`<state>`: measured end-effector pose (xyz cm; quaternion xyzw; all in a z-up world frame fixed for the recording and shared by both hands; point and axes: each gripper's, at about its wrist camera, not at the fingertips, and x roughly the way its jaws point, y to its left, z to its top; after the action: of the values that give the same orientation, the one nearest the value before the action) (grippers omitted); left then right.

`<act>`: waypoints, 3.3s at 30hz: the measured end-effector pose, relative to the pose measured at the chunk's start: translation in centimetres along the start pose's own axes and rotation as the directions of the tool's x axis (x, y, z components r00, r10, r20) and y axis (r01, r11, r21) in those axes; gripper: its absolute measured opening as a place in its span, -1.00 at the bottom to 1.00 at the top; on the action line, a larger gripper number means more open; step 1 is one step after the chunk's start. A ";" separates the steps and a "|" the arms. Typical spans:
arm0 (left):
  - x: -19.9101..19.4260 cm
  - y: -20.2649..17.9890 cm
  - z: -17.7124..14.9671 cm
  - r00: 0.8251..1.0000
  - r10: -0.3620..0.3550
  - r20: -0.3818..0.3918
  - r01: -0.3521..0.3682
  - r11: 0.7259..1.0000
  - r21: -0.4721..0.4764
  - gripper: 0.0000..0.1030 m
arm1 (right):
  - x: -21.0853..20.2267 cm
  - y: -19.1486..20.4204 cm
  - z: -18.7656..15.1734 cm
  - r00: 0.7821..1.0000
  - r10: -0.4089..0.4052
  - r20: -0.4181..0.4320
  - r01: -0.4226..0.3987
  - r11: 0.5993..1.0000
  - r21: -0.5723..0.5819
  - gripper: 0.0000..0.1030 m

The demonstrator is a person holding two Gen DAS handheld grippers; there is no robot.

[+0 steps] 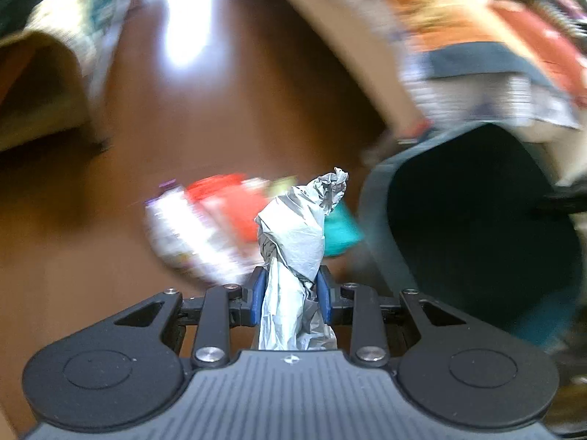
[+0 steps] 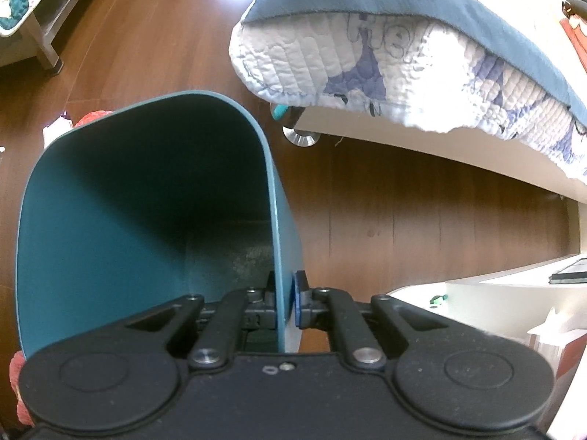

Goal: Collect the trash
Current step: 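Carry the foil into the teal wastebasket and open the left gripper, then lower the left gripper onto the white-purple snack bag and close on it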

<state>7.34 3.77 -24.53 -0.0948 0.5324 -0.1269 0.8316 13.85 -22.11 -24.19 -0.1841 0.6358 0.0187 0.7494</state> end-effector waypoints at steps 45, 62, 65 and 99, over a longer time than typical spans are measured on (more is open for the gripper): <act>4.2 -13.2 4.8 0.973 -0.223 -0.066 0.229 0.874 0.428 0.53 | -3.1 -2.1 -0.2 0.995 -0.064 0.078 0.052 0.987 0.153 -0.88; 6.1 13.5 3.9 0.975 0.222 -0.014 -0.221 0.973 0.065 0.56 | -2.6 -5.8 -1.8 0.990 -0.132 0.043 0.116 0.956 0.269 -0.87; 9.1 16.4 3.1 0.970 0.235 -0.068 -0.237 0.971 -0.014 0.56 | -2.5 -6.5 -2.4 0.989 -0.144 0.033 0.128 0.947 0.293 -0.87; 22.1 16.0 0.2 0.966 0.109 -0.233 -0.179 0.937 -0.301 0.14 | -1.1 -5.7 -4.1 0.996 -0.091 0.000 0.085 0.930 0.358 -0.82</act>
<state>18.12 12.13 -48.17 -0.1747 0.6371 0.0132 0.7506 11.27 -28.43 -22.16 -0.0729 0.6133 -0.1295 0.7757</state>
